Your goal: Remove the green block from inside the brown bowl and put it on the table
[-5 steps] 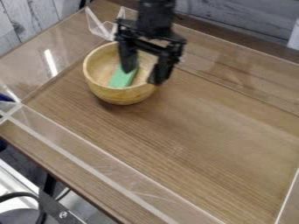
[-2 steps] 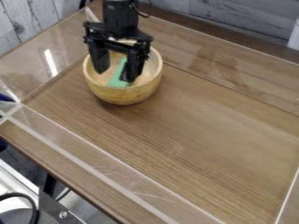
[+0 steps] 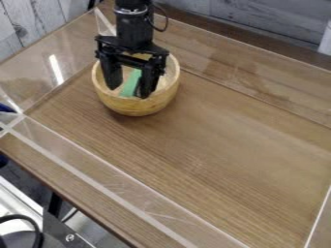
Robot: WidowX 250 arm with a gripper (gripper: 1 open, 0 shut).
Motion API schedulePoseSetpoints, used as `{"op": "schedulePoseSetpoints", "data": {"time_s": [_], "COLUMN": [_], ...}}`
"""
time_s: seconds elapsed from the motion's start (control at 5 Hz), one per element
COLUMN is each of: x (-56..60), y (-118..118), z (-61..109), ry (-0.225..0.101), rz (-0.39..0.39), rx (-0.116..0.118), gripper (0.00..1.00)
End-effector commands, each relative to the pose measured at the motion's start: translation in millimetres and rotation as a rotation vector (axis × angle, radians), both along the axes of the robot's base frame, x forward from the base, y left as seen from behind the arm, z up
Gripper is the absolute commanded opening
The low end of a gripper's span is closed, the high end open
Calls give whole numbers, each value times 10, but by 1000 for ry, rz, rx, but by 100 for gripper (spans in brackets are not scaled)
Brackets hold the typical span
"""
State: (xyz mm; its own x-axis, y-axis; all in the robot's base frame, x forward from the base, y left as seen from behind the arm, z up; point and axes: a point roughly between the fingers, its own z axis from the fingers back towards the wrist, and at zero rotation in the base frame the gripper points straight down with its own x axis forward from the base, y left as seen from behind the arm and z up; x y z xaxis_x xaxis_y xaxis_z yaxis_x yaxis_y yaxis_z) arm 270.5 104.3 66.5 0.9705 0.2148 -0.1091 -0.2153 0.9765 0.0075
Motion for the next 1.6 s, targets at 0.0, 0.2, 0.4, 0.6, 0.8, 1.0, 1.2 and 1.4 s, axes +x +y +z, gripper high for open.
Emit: {"op": "schedulePoseSetpoints", "data": {"time_s": [0.0,0.2,0.4,0.6,0.8,1.0,1.2,1.4], "x": [117,163,175,186,195,204,214,224], "y": [64,92,99,106,116,118,121,125], "z": [40,-17,-23,-26,-43,-41,-45,-52], "ry": [-43,-45,-47,-49,-48,-49,-50,-51], "rz": [4,6,12,18,24,29,34,40], "rx": [15,16,16,17,18,17,18,18], "gripper": [100,100,100,100,100,100,100,100]}}
